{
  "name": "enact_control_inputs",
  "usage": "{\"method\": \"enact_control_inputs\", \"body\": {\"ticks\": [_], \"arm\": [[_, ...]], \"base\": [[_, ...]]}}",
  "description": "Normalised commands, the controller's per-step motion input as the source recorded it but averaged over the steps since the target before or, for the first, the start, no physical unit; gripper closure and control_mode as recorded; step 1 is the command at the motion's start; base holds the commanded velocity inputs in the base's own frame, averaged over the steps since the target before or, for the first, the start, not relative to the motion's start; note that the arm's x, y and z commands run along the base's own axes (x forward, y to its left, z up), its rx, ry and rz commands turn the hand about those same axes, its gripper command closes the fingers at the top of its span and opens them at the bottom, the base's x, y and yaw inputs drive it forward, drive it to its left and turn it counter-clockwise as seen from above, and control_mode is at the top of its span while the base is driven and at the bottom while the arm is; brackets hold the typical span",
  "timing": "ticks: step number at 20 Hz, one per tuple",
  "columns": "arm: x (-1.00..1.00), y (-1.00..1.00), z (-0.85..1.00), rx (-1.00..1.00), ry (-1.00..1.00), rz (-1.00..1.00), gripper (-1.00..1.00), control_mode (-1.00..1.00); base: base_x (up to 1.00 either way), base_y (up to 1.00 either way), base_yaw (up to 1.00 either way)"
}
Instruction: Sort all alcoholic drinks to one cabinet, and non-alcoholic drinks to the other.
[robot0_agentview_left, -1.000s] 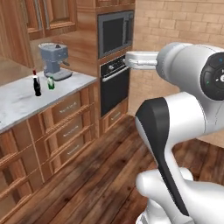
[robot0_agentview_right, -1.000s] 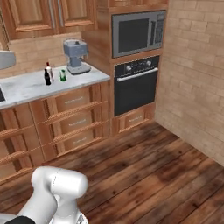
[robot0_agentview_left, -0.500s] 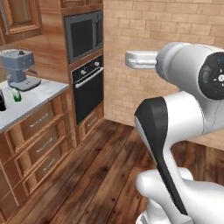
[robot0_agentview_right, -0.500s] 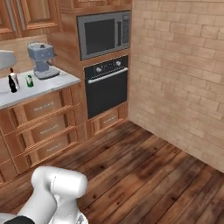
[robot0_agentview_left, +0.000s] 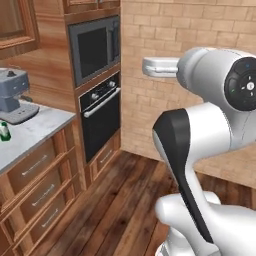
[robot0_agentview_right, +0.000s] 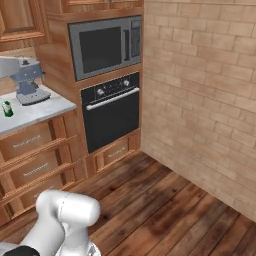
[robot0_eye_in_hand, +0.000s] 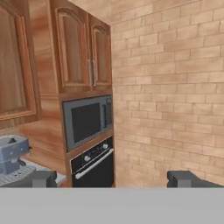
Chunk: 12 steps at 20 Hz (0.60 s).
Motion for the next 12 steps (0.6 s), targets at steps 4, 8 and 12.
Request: {"method": "enact_control_inputs", "body": {"ticks": [4,8,12], "arm": [[0.0,0.0,0.0,0.0,0.0,0.0,-1.0,1.0],[0.0,0.0,0.0,0.0,0.0,0.0,-1.0,1.0],[0.0,0.0,0.0,0.0,0.0,0.0,-1.0,1.0]], "base": [[0.39,0.3,0.15],[0.15,0.36,0.34],[0.3,0.29,0.41]]}}
